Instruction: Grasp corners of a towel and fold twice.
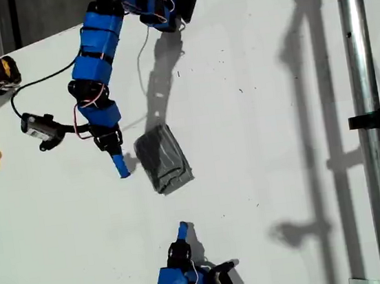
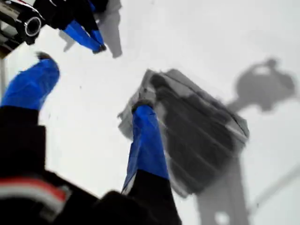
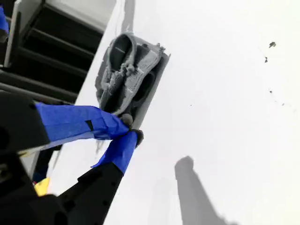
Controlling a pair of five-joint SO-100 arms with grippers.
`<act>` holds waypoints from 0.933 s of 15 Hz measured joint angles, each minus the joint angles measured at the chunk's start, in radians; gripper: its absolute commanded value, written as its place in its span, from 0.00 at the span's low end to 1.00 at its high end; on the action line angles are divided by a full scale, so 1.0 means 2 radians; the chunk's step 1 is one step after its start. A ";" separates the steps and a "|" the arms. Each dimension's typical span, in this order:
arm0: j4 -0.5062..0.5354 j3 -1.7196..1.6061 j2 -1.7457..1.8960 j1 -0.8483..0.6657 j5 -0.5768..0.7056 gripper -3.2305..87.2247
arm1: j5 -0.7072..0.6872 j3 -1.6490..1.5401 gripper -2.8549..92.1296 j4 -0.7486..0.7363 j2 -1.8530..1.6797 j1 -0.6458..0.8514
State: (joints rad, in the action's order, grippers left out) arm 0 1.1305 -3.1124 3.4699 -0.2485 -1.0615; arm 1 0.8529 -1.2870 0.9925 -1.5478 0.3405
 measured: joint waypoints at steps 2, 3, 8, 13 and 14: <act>-0.015 -0.001 0.000 0.001 0.002 0.01 | 0.012 -0.106 0.03 0.066 -0.124 0.012; -0.030 -0.001 0.000 0.002 0.009 0.02 | 0.033 -0.170 0.03 0.102 -0.195 0.015; -0.002 -0.001 0.000 0.033 0.007 0.02 | 0.171 -0.537 0.03 0.127 -0.505 -0.012; 0.074 -0.001 0.000 0.001 -0.069 0.02 | 0.292 -0.770 0.08 0.199 -0.802 -0.053; 0.078 -0.001 0.000 0.002 -0.061 0.02 | 0.334 -0.804 0.15 0.207 -0.851 -0.066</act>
State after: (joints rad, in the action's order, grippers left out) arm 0 1.2870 -3.1140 3.4699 -0.2454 -1.1842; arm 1 1.5202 -2.8946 1.4067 -3.2490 0.2086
